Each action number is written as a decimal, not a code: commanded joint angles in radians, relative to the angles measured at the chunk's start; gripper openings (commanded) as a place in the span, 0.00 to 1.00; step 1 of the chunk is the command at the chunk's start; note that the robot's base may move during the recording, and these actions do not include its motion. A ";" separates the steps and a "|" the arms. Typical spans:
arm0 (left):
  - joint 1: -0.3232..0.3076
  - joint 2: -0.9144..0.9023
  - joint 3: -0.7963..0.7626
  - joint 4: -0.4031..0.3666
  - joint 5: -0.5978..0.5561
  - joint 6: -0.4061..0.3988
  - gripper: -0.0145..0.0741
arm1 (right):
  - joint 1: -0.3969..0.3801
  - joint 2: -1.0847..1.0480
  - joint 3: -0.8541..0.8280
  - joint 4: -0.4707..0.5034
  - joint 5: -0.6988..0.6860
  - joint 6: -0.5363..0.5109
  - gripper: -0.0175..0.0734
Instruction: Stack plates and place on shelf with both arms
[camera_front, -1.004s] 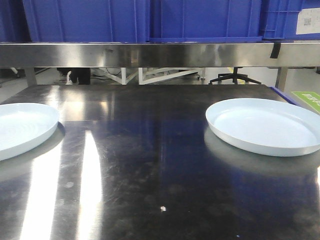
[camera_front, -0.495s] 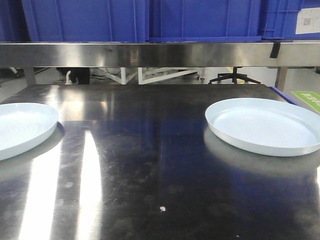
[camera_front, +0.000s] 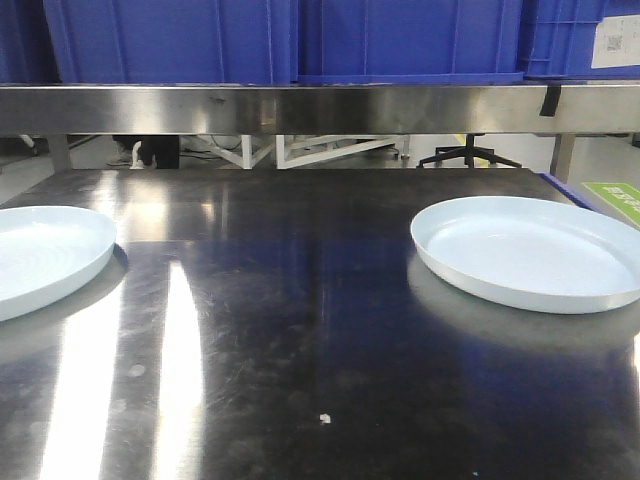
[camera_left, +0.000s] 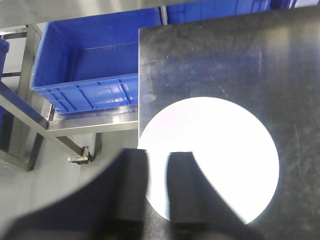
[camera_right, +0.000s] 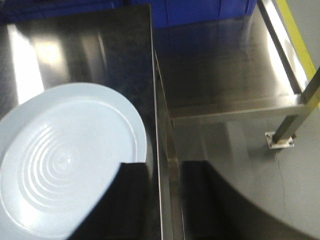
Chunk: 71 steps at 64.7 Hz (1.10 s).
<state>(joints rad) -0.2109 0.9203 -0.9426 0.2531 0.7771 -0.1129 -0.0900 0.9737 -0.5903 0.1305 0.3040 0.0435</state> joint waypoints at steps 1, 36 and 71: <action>-0.006 0.016 -0.034 0.000 -0.062 0.009 0.67 | 0.000 0.021 -0.038 -0.011 -0.060 -0.010 0.72; -0.003 0.345 -0.034 0.087 -0.079 -0.176 0.84 | 0.000 0.042 -0.038 -0.011 -0.092 -0.010 0.77; 0.045 0.506 -0.034 0.301 -0.119 -0.333 0.84 | 0.000 0.042 -0.038 -0.011 -0.082 -0.010 0.77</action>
<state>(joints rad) -0.1880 1.4447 -0.9433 0.5225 0.6984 -0.4246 -0.0900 1.0234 -0.5903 0.1287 0.2770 0.0413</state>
